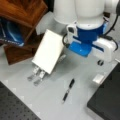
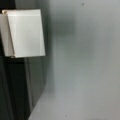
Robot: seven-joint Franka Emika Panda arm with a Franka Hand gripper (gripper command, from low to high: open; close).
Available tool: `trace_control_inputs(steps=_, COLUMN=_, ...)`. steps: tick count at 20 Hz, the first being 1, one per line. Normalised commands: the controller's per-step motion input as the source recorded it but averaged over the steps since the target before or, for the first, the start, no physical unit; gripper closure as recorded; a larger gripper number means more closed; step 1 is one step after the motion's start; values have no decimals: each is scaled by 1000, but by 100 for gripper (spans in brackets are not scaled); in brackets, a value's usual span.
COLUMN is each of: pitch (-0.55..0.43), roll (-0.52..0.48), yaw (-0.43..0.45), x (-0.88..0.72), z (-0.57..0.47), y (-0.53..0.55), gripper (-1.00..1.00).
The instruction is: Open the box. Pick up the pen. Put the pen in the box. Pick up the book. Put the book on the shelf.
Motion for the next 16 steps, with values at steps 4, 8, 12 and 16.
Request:
trace_control_inputs(steps=4, pitch=212, roll=378, yaw=57, x=347, z=109, y=11, gripper=-100)
trace_control_inputs(steps=8, pitch=165, roll=367, yaw=69, x=301, z=36, y=-96, gripper=-100)
trace_control_inputs(steps=12, pitch=64, roll=477, yaw=127, x=232, z=-105, y=-149, gripper=-100)
trace_control_inputs(steps=16, pitch=16, roll=463, yaw=150, x=163, z=-215, y=-181, gripper=-100)
